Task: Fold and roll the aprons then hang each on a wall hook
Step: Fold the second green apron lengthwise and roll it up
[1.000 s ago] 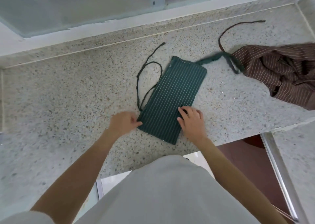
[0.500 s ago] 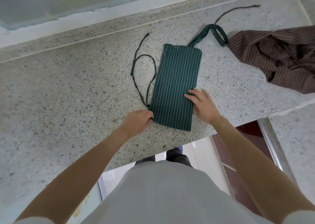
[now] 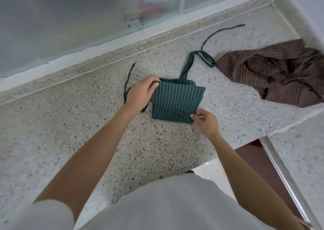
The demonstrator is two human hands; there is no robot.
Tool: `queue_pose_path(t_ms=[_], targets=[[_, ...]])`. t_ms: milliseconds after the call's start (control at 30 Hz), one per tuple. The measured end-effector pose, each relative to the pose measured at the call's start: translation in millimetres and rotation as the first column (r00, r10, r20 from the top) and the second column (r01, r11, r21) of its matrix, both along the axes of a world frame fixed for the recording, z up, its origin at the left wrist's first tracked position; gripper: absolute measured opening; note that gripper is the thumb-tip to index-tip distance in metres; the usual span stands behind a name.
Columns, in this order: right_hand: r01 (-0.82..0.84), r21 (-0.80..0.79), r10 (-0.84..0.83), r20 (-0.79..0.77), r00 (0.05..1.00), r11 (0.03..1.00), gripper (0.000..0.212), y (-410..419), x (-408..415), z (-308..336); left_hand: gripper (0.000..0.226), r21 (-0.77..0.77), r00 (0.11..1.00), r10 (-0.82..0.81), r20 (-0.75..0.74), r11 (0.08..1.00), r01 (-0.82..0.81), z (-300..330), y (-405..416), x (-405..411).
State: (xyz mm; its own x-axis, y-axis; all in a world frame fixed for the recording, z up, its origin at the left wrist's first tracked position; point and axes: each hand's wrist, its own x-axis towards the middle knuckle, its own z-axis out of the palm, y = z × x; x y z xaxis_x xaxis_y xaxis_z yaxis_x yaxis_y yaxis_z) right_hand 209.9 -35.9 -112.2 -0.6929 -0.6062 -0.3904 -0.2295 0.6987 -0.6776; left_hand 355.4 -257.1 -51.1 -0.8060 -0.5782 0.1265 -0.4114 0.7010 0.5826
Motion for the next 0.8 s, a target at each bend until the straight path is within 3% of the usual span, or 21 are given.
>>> queue_pose_path(t_ms=[133, 333, 667, 800], targets=[[0.065, 0.045, -0.064, -0.027, 0.998, 0.997, 0.021, -4, -7, -4, 0.022, 0.137, 0.991, 0.037, 0.127, 0.989, -0.055, -28, -23, -31], [0.022, 0.141, -0.004, -0.126, 0.992, 0.990, 0.021, -10, -16, -12, 0.021, 0.258, 0.979, 0.014, 0.204, 0.964, -0.068, -62, -40, -54], [-0.032, 0.269, 0.104, -0.256, 0.961, 0.963, 0.021, -27, -20, -15, 0.022, 0.210, 0.974, 0.081, 0.211, 0.969, -0.126, -84, -43, -61], [-0.003, 0.191, 0.061, -0.301, 0.952, 0.982, 0.022, -24, -17, -13, 0.028, 0.034, 0.981, 0.074, 0.181, 0.996, -0.081, -78, -39, -58]])
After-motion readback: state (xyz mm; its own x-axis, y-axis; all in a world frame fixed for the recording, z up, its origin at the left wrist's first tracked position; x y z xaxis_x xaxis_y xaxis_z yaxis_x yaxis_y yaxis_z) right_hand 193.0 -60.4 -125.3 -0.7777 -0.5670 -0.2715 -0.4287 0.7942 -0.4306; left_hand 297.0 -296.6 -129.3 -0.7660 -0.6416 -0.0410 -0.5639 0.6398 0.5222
